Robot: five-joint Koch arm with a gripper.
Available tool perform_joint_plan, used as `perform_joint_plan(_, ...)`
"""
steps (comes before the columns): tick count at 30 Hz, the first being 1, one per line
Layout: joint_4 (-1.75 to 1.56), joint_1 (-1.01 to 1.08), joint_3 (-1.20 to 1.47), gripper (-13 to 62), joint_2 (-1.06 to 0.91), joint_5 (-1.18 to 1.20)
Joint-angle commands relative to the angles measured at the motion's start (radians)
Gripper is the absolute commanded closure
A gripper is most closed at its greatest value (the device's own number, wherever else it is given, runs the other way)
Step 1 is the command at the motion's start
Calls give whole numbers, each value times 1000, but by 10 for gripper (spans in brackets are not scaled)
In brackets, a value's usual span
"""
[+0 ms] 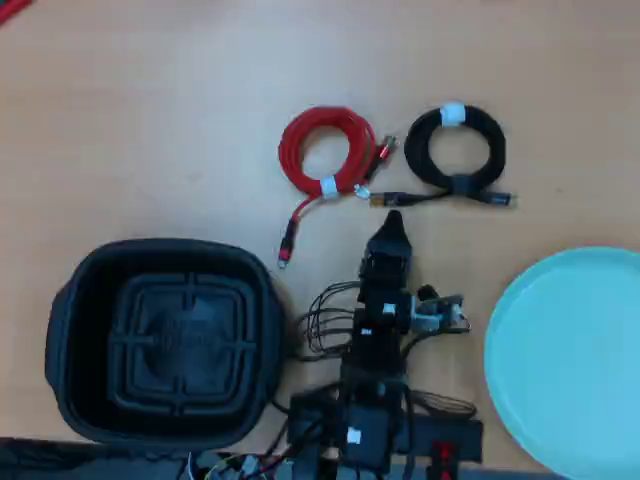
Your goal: Put a black charging cable in a black bowl and put a red charging cable in a green bowl
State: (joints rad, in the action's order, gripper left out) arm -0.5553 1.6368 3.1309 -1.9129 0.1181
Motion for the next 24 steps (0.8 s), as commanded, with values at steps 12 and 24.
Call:
perform_joint_plan(12,167,-115,-55,220,-43,-176)
perform_joint_plan(24,744,-107,-364,221,-58,-143)
